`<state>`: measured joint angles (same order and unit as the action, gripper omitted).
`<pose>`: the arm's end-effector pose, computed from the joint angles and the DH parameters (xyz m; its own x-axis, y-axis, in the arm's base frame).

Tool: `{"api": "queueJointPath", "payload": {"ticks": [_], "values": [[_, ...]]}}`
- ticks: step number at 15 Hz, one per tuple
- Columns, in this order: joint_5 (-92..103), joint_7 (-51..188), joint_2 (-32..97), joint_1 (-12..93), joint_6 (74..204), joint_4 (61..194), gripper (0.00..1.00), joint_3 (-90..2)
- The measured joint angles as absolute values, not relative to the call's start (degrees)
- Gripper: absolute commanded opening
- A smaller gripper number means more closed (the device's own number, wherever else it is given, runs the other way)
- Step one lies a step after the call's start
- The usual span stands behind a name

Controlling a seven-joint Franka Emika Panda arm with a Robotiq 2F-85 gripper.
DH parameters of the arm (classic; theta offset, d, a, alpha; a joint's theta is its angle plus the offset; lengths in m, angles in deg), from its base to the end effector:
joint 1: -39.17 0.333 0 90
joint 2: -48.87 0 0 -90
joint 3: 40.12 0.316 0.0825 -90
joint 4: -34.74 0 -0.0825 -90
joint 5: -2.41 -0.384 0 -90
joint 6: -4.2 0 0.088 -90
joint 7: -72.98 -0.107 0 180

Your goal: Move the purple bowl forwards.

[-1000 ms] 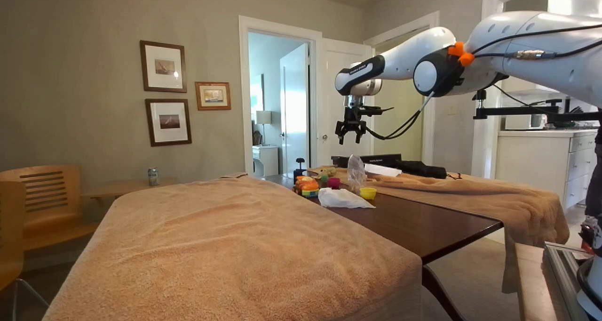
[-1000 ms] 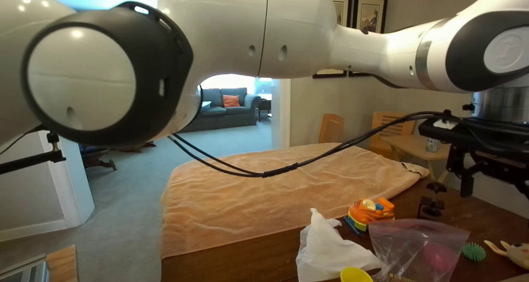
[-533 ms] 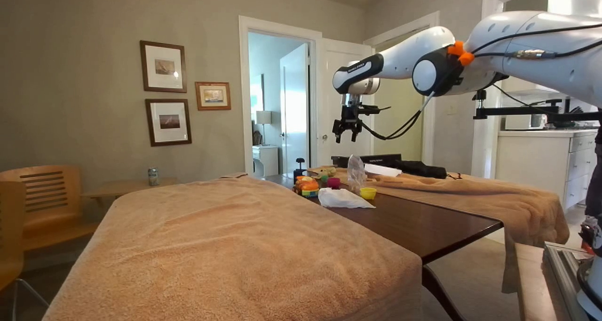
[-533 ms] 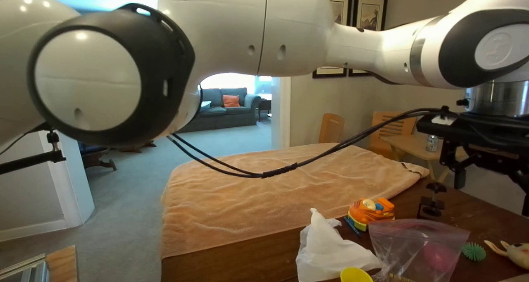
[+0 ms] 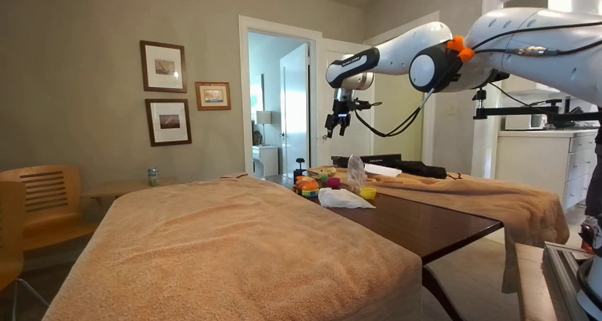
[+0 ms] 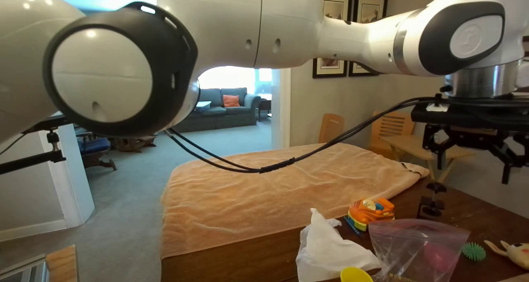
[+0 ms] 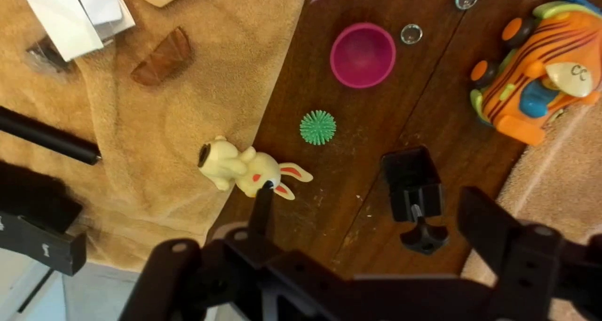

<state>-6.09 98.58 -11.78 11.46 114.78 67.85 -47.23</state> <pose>0.7099 -0.4098 0.3981 0.9549 -0.0954 0.2811 -0.1253 -0.9880 0.0904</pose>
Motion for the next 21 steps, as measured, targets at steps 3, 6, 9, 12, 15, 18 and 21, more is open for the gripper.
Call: {"api": "queueJointPath", "payload": {"ticks": [3,6,9,12,15,18,21], "values": [[-6.09,103.9,-11.78,12.24,114.78,67.85,1.0,-45.83],[-6.09,109.33,-11.79,12.95,114.74,67.85,1.0,-44.3],[-6.09,114.9,-11.8,13.4,114.67,67.85,1.0,-42.82],[-6.09,119.08,-11.83,13.44,114.64,67.85,1.0,-42.09],[-5.98,118.89,-11.91,13.72,114.54,67.85,1.0,-43.0],[-4.97,114.63,-12.03,14.8,114.25,67.86,1.0,-45.64],[-3.81,109.44,-12.51,16.31,112.87,67.88,1.0,-48.3]]}}
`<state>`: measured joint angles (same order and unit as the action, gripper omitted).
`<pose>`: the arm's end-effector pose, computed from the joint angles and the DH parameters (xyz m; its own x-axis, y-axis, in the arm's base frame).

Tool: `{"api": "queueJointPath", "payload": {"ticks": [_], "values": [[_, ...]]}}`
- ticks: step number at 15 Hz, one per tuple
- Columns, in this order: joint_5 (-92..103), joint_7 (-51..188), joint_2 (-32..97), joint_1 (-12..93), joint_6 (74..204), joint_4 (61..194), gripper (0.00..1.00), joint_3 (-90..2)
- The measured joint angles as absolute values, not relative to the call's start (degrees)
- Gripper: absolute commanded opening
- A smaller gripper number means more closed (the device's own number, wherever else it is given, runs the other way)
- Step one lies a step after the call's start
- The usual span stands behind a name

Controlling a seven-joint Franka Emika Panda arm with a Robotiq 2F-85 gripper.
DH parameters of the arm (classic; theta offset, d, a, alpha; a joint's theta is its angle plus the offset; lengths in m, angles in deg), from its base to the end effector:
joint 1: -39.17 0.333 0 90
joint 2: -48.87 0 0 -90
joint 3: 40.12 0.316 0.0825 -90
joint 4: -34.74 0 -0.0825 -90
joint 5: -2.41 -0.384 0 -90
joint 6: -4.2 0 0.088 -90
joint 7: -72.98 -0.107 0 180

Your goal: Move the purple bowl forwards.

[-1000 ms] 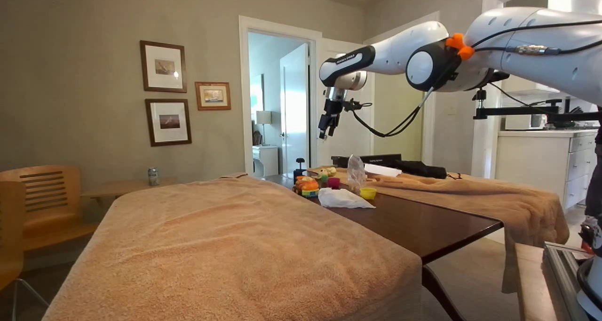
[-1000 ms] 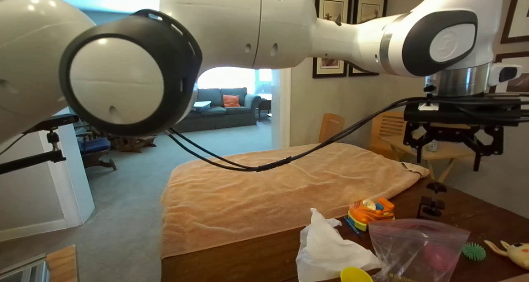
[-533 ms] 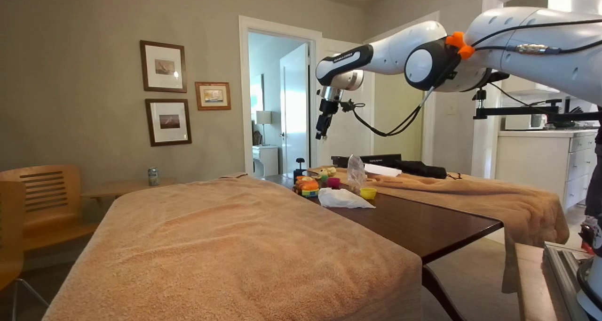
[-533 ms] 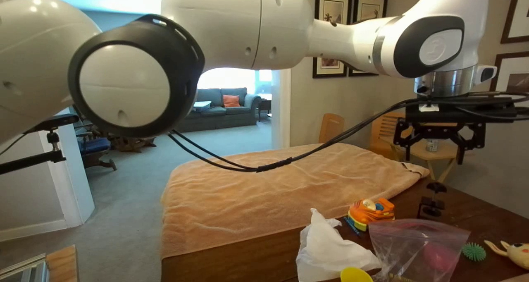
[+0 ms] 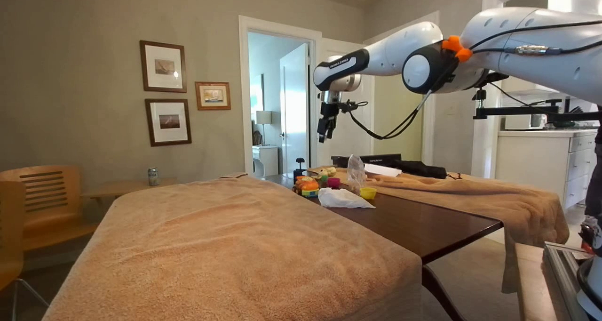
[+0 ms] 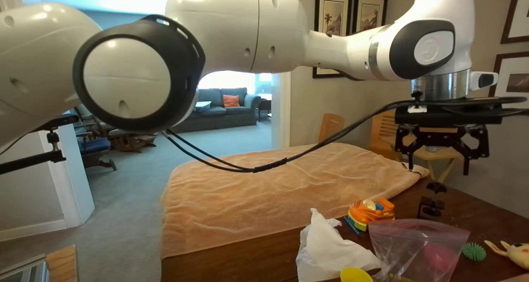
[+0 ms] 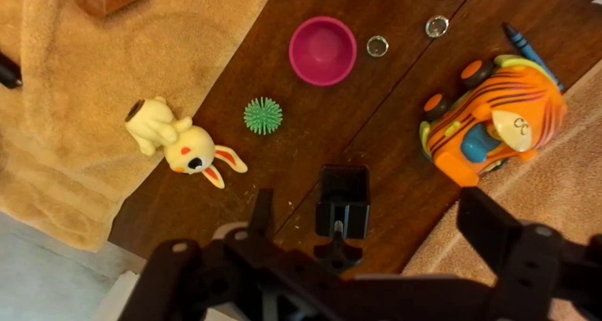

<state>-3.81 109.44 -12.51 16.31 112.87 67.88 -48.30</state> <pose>0.7362 -0.3557 0.3842 0.9661 0.1744 0.1903 0.1444 -0.9762 0.1617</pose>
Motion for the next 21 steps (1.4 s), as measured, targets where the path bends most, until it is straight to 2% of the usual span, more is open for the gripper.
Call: {"api": "queueJointPath", "payload": {"ticks": [21], "values": [[-3.96,96.71,-18.59,14.63,110.8,69.18,1.0,-48.78]]}}
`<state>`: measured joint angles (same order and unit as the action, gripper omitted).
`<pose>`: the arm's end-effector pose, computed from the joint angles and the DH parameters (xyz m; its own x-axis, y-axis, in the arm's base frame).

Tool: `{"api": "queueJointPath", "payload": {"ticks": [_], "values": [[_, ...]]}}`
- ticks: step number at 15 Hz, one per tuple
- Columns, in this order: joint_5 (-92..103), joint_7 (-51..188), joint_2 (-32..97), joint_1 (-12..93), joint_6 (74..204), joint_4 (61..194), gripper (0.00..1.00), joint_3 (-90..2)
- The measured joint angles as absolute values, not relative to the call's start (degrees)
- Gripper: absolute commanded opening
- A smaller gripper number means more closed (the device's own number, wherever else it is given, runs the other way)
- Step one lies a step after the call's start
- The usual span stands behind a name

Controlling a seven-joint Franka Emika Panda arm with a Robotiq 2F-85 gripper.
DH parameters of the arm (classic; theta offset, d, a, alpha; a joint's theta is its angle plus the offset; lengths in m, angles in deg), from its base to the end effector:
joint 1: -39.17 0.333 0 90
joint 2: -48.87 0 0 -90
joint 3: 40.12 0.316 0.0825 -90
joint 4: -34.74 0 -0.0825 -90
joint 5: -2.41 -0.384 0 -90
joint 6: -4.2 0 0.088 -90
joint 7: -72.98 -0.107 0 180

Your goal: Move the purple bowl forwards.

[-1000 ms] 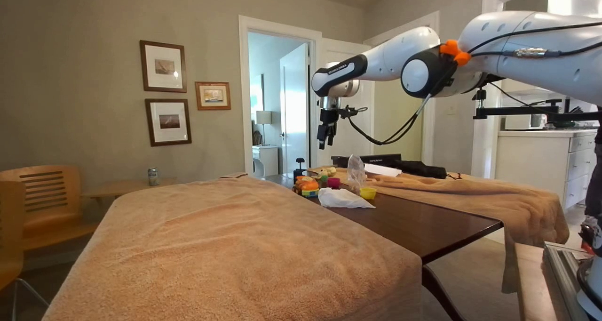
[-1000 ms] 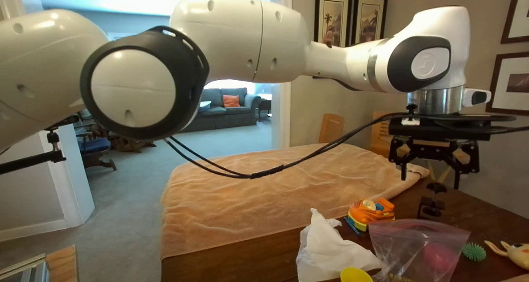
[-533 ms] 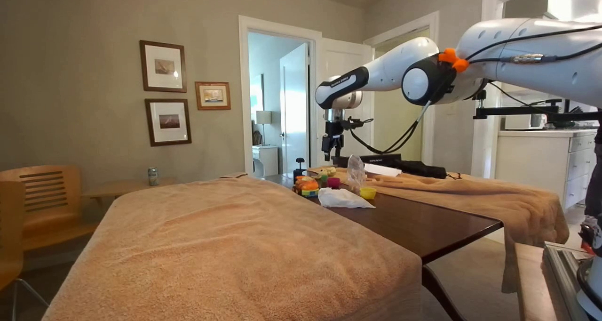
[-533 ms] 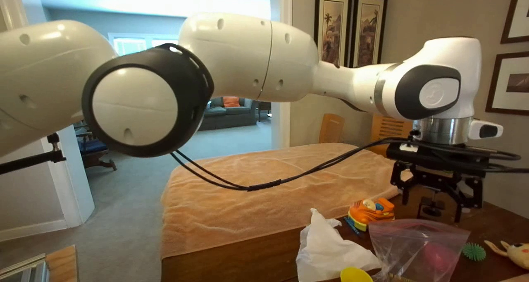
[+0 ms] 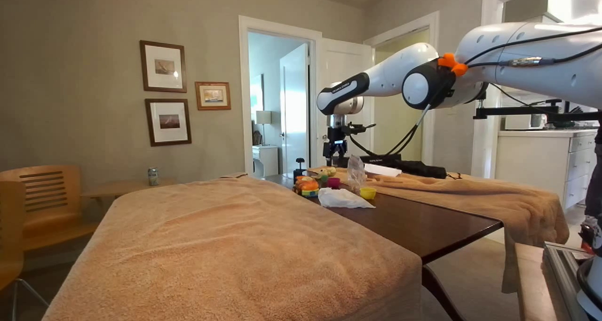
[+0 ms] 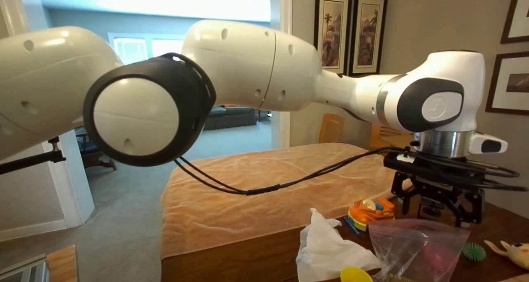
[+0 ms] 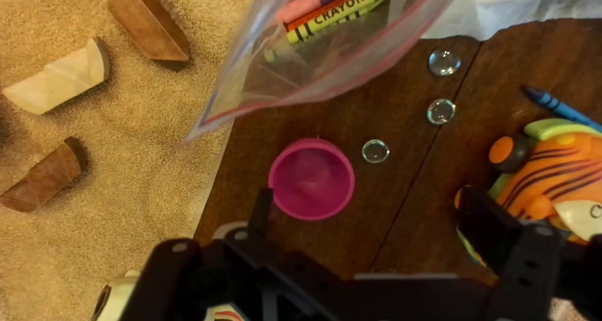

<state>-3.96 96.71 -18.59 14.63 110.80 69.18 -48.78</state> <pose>0.7194 -0.3787 0.2831 0.9935 -0.0910 0.0681 -0.0954 -0.9934 0.0634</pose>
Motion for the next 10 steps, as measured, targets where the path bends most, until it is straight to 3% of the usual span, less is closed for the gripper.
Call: {"api": "queueJointPath", "payload": {"ticks": [10], "values": [[-3.96,93.72,-18.59,14.44,110.9,69.18,1.0,-48.98]]}}
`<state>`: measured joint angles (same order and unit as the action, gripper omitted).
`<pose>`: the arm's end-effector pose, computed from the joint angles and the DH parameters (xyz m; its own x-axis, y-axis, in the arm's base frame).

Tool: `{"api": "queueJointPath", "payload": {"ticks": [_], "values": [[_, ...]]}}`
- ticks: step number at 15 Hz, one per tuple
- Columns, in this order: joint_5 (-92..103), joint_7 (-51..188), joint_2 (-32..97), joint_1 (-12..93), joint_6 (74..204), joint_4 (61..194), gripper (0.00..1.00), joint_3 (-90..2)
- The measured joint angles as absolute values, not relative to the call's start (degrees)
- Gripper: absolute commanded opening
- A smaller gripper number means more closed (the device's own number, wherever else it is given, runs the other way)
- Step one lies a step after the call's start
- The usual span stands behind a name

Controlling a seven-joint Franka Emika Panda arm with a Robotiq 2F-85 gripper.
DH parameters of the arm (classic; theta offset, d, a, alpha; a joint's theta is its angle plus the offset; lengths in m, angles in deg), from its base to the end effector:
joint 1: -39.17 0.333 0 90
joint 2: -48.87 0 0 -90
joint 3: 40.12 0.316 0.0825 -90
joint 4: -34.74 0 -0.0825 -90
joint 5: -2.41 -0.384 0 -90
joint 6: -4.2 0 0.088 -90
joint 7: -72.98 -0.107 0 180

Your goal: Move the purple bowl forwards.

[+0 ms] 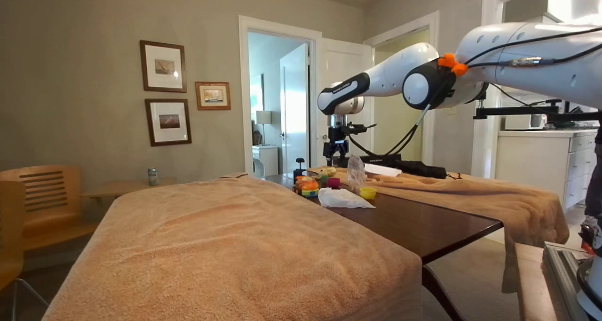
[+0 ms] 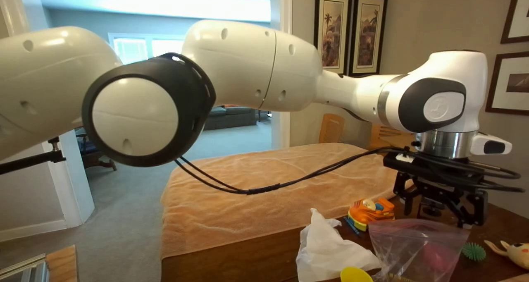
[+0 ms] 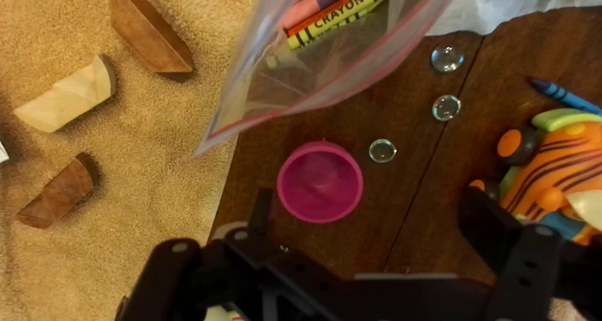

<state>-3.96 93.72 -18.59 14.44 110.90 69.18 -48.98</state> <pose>0.7177 -0.3823 0.2834 0.9865 -0.1470 0.0721 -0.1516 -0.9864 0.0634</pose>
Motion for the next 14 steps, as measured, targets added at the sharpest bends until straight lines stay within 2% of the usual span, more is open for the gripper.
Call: {"api": "queueJointPath", "payload": {"ticks": [14], "values": [[-4.15,96.2,-13.54,16.77,112.12,69.25,1.0,-47.61]]}}
